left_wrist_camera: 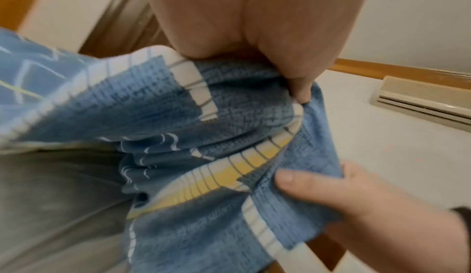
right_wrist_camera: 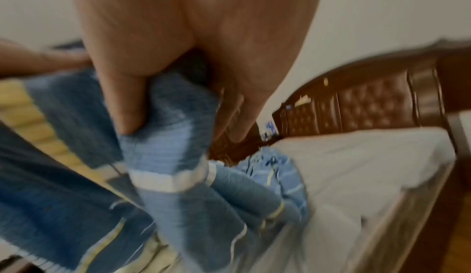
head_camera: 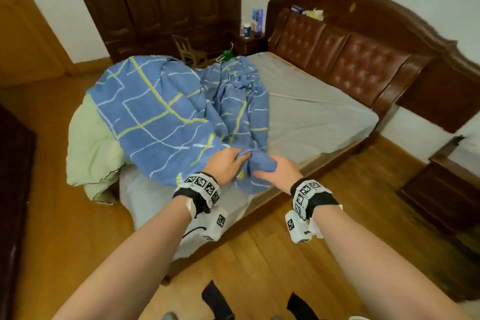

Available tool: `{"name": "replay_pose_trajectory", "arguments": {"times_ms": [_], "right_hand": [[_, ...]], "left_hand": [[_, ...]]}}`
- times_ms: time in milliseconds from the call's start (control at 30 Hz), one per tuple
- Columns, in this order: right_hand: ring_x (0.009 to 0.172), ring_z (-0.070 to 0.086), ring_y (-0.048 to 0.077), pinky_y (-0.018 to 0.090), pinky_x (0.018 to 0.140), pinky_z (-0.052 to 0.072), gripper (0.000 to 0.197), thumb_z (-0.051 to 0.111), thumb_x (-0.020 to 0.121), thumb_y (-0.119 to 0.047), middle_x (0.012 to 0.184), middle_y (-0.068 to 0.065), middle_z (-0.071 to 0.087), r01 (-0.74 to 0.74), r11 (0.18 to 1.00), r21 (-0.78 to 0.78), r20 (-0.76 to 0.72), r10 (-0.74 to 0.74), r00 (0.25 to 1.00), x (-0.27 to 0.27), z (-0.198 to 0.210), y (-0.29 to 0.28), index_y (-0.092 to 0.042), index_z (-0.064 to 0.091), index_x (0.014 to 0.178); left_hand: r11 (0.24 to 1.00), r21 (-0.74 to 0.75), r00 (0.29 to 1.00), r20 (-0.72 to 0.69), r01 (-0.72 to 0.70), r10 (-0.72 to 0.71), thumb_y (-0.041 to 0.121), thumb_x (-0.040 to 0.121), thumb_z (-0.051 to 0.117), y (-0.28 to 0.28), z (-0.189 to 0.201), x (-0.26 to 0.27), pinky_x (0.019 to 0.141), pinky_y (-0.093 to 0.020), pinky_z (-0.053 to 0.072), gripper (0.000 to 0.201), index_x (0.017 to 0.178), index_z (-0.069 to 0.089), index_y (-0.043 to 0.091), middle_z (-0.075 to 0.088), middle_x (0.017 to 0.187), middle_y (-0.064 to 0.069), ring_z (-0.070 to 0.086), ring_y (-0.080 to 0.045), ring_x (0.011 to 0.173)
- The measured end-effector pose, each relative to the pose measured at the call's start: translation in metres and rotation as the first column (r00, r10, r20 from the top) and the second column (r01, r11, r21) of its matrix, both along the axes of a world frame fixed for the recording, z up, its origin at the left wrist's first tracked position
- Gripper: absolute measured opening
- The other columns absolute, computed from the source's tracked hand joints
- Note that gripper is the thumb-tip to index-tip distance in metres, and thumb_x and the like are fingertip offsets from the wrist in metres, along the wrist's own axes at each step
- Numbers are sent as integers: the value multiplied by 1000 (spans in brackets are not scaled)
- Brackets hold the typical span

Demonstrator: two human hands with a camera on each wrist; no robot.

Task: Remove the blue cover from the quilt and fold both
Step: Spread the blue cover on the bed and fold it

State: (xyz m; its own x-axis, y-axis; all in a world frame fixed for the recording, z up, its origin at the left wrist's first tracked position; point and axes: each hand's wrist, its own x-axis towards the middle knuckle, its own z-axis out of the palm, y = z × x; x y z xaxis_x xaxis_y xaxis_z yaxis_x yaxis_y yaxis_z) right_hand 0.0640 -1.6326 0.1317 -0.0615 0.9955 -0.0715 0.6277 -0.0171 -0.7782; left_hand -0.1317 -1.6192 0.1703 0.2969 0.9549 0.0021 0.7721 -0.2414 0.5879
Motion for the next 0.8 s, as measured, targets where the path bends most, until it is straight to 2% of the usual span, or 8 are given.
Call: {"name": "replay_pose_trajectory", "arguments": {"times_ms": [167, 333, 400, 467, 533, 600, 700, 800], "right_hand": [[65, 57, 1, 22, 68, 48, 10, 74, 86, -15, 81, 6, 68, -88, 996, -5, -262, 84, 962, -23, -8, 0, -7, 68, 85], [72, 60, 27, 34, 71, 51, 35, 65, 90, -38, 70, 9, 66, -344, 939, -22, -165, 336, 927, -93, 7, -7, -11, 63, 69], [72, 60, 22, 32, 68, 47, 31, 65, 91, -35, 69, 4, 64, -493, 870, -30, -101, 488, 867, -120, 24, -20, -11, 62, 72], [61, 54, 17, 27, 57, 40, 28, 65, 92, -30, 59, -1, 52, -631, 771, -87, -45, 630, 775, -143, 38, -35, -17, 55, 69], [44, 47, 14, 26, 48, 37, 37, 65, 90, -33, 50, 3, 44, -703, 695, -152, 22, 713, 700, -161, 43, -46, -15, 47, 63], [34, 43, 9, 25, 45, 36, 37, 66, 89, -34, 48, 5, 44, -712, 681, -170, 64, 729, 682, -170, 42, -52, -9, 52, 65], [50, 51, 12, 28, 55, 42, 40, 73, 86, -33, 60, 9, 54, -676, 732, -84, -46, 675, 736, -167, 42, -53, 4, 62, 76], [65, 59, 13, 28, 65, 46, 46, 84, 69, -47, 67, 1, 62, -665, 746, -23, -59, 663, 746, -152, 37, -44, -6, 65, 78]], "left_hand": [[978, -25, 972, 106, -206, 208, 38, 102, 43, -52, 17, -25, 65, -39, 44, 51, 59, 45, 11, 54, 56, -12, 53, -25, 56], [838, -57, 834, 78, -543, 546, 49, 96, 52, -110, 10, -102, 58, -31, 32, 47, 61, 44, 18, 45, 56, 0, 45, -19, 57], [809, -102, 812, 10, -579, 583, 64, 83, 61, -140, 3, -130, 61, -30, 38, 33, 89, 60, 31, 58, 73, 9, 56, -12, 69], [846, -148, 849, 62, -513, 525, 66, 69, 74, -165, -1, -143, 73, -26, 46, 64, 123, 50, 43, 62, 100, 16, 60, -4, 89], [881, -163, 883, 92, -443, 461, 61, 63, 81, -174, -4, -144, 88, -28, 48, 83, 134, 46, 37, 60, 116, 15, 58, -4, 104], [903, -135, 904, 77, -408, 420, 53, 69, 81, -175, -6, -141, 81, -29, 49, 57, 117, 61, 30, 68, 105, 9, 61, -8, 95], [899, -69, 879, 189, -432, 437, 33, 88, 70, -179, 1, -137, 61, -18, 38, 10, 82, 64, 27, 65, 73, 6, 58, 2, 66], [896, -14, 844, 331, -444, 423, 21, 96, 60, -183, 9, -133, 54, -11, 35, 25, 72, 58, 27, 55, 61, 13, 51, 7, 54]]}}
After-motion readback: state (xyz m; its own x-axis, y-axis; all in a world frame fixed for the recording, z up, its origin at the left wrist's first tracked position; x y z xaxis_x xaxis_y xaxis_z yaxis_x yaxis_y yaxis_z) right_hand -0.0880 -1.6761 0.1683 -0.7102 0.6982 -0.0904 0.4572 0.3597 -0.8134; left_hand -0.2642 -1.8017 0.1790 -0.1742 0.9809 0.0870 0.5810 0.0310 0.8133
